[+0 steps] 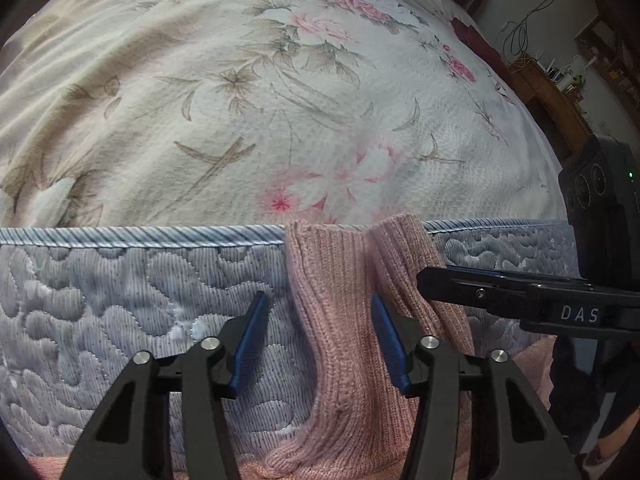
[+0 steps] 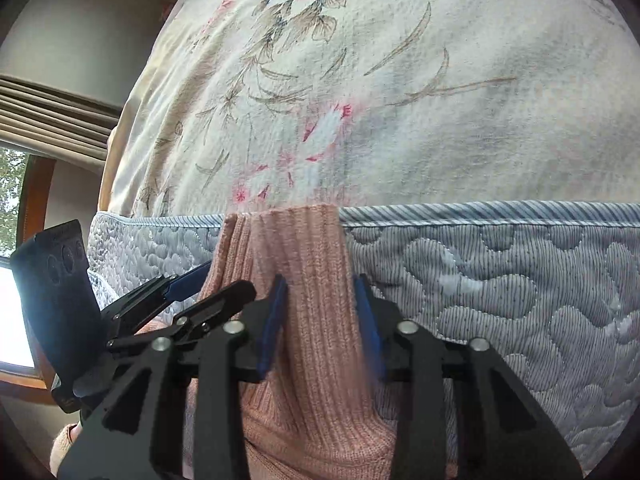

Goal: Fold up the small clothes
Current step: 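Grasp the sweater hem with both grippers and lift it, then fold the hem up toward the collar with both grippers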

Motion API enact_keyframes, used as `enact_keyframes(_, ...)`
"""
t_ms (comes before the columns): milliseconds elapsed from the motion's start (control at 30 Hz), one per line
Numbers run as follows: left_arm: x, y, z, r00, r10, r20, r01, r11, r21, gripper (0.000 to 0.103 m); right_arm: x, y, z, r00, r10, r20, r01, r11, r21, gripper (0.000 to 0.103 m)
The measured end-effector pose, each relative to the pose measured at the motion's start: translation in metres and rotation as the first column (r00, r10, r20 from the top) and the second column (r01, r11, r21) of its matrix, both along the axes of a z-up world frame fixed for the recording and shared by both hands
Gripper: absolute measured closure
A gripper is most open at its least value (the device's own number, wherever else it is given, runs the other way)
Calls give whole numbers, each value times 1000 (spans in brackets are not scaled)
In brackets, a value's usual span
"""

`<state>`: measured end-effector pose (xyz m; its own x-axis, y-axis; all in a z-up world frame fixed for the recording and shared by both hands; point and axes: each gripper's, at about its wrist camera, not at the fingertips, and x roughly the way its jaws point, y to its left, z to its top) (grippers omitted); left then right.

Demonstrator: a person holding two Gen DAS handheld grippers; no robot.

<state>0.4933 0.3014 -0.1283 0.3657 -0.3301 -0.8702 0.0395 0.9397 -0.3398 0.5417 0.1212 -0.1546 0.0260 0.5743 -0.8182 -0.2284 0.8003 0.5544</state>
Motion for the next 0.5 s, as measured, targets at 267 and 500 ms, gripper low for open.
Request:
enact_keyframes(267,-24,12,22,995,25,99,-14,993,-114,92,-21,-20,37,993,-4,115,-1,999,40,95)
enact_keyframes(500,-77,21,69,972,-20,235,66,979,-192,93,-71,-40,86,979,31,202,-48,996,79,95)
